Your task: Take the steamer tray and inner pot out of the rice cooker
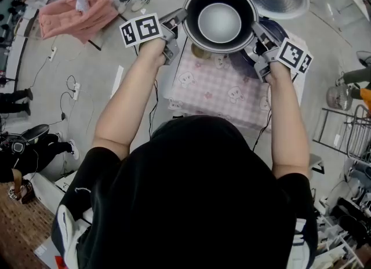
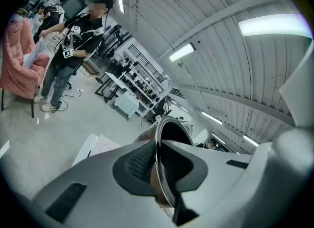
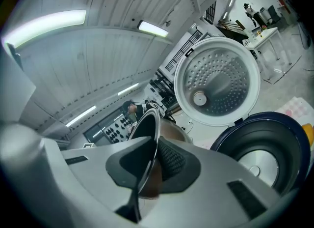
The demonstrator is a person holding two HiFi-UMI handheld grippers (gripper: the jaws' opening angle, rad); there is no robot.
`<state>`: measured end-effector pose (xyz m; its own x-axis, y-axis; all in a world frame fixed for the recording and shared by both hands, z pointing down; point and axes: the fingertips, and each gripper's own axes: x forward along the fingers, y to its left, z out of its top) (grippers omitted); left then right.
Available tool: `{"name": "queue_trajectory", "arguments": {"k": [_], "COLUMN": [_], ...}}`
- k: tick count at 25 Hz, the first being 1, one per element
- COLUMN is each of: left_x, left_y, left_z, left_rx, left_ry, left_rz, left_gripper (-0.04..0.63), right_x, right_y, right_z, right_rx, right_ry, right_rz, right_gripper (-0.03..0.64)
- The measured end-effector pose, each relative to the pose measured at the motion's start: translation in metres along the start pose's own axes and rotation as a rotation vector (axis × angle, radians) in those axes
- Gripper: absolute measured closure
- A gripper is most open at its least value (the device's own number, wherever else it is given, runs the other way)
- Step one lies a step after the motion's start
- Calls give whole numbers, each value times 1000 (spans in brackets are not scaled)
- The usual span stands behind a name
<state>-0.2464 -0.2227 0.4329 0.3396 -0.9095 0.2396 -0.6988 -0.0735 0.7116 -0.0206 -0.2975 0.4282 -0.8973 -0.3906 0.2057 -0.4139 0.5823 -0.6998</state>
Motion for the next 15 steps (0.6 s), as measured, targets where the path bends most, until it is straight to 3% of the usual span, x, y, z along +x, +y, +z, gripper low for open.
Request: {"name": "queue_trajectory", "arguments": {"k": [10,15], "left_x": [-39,-47], "left_y": [43,49], "left_z": [-8,-29], "left_rx": [-32,-44], "left_ry": [25,63], "left_rz": [17,11], "left_gripper": [548,549], "right_x": [26,15], "right_y": [19,15], "right_z": [-49,-79], "right_rx": [20,119], "right_ry": [37,48], "right_rz": [-21,-57], "right_gripper": [566,566]}}
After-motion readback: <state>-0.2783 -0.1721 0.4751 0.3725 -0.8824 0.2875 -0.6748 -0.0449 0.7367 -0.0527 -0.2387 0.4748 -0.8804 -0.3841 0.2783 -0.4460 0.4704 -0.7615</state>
